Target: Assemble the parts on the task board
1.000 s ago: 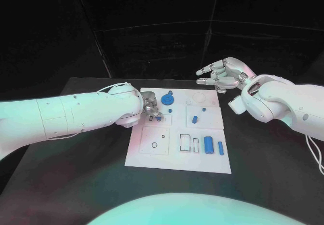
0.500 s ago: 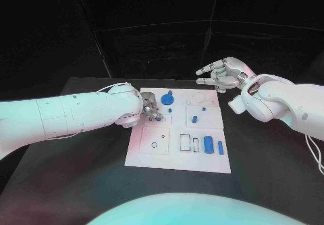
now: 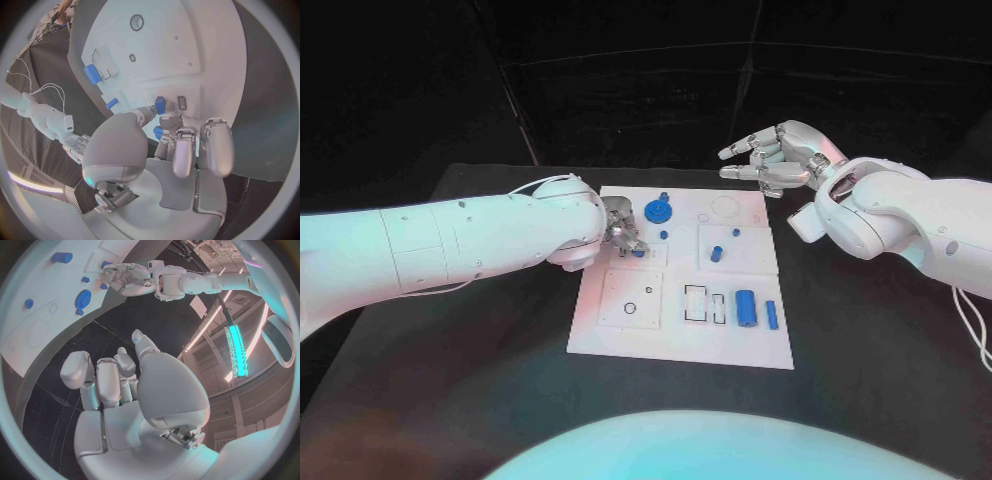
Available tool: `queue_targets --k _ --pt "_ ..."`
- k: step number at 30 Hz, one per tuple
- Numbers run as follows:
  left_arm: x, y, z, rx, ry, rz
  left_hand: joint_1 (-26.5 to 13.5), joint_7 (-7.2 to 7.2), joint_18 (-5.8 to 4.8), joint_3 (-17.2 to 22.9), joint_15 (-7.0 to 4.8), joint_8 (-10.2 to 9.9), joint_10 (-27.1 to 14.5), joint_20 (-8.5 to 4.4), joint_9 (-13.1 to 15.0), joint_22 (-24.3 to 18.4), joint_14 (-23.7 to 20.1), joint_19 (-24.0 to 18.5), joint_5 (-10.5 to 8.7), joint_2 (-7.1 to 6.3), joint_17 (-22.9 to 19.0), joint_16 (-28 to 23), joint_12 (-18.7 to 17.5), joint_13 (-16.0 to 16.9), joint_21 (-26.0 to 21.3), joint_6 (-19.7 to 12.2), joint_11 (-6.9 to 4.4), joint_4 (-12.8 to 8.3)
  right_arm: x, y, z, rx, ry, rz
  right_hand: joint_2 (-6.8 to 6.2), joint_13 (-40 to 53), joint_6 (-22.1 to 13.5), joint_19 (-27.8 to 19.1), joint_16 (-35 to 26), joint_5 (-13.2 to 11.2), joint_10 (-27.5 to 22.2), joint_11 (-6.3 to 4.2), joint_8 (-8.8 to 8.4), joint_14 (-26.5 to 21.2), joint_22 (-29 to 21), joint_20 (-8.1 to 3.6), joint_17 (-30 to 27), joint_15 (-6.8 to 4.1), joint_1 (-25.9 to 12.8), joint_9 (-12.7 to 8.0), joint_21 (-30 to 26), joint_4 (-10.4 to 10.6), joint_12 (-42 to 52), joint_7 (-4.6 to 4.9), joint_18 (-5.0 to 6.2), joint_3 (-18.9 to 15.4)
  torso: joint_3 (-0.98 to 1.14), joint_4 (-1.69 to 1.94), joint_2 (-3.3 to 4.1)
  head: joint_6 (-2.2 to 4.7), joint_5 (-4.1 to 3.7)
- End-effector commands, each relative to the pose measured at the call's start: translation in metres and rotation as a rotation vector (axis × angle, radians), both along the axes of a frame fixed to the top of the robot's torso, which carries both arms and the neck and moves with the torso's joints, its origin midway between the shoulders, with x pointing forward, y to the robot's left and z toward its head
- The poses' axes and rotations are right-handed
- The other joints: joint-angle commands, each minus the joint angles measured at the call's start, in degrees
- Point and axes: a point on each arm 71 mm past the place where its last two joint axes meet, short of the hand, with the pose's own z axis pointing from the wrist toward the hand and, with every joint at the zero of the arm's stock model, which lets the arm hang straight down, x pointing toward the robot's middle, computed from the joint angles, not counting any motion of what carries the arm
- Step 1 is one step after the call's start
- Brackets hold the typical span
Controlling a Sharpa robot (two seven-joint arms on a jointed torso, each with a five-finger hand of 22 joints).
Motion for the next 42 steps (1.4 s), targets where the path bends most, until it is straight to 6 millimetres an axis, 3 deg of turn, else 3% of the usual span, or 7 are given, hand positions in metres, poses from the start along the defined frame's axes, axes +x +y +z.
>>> queue_targets --k 1,16,35,42 --pt "-0.0023 -0.0014 -0.0048 0.016 0.046 -0.004 -0.8 -0.59 -1.1 10.2 -0.58 0.5 0.9 -0.42 0.1 0.2 6.0 0.7 0.41 -0.22 15.1 0.2 0.4 0.3 0.3 0.1 -0.35 -9.9 -0.0001 0.0016 0.0015 0.006 -0.003 0.011 0.17 -0.1 -0.3 0.2 -0.1 -0.4 0.4 -0.13 0.24 0.9 0.0 -0.09 -0.1 -0.48 -0.5 0.0 -0.2 0.0 0.2 0.03 1.04 -0.3 0.0 -0.08 0.06 -0.05 0.01" --pt "0.0007 -0.0056 -0.0074 0.034 0.083 -0.007 -3.4 -1.45 -1.22 9.6 -1.08 1.3 2.2 -0.84 1.0 0.9 6.0 0.9 0.36 -0.55 15.1 0.2 1.5 1.4 0.6 1.2 -0.99 -9.2 0.0001 0.0023 0.0013 0.006 -0.001 0.014 0.17 -0.1 -0.3 0.2 -0.1 -0.4 0.4 -0.13 0.24 0.9 0.0 -0.09 -0.1 -0.48 -0.5 0.0 -0.2 0.0 0.2 0.03 1.04 -0.3 0.02 -0.07 0.0 -0.44 -0.09" --pt "0.0049 -0.0054 -0.0077 0.045 0.082 0.006 -6.4 -2.42 -1.7 7.4 -1.74 1.9 4.1 -1.44 2.0 3.3 6.0 1.8 0.3 0.46 15.1 0.2 3.7 3.8 1.9 3.2 -1.8 -7.5 0.0002 0.0024 0.0013 0.006 -0.001 0.015 0.19 -0.1 -0.3 0.1 -0.3 -0.4 0.4 -0.15 0.3 0.8 -0.1 -0.1 -0.2 -0.49 -0.4 0.0 -0.3 0.0 0.2 0.01 1.06 -0.3 -0.02 0.02 0.01 -0.53 -0.3" --pt "0.0054 -0.0061 -0.0075 0.044 0.081 0.006 -8.0 -2.57 -1.73 6.1 -1.83 1.8 4.2 -1.55 2.2 3.4 6.0 1.9 0.21 0.23 15.1 0.2 3.9 4.0 2.0 3.5 -1.91 -6.6 0.0003 0.0025 0.0013 0.006 -0.002 0.014 0.19 -0.2 -0.3 0.1 -0.3 -0.4 0.3 -0.15 0.3 0.8 -0.2 -0.1 -0.3 -0.5 -0.4 0.0 -0.3 0.0 0.0 0.01 1.07 -0.3 -0.01 0.01 0.0 -0.56 -0.39"
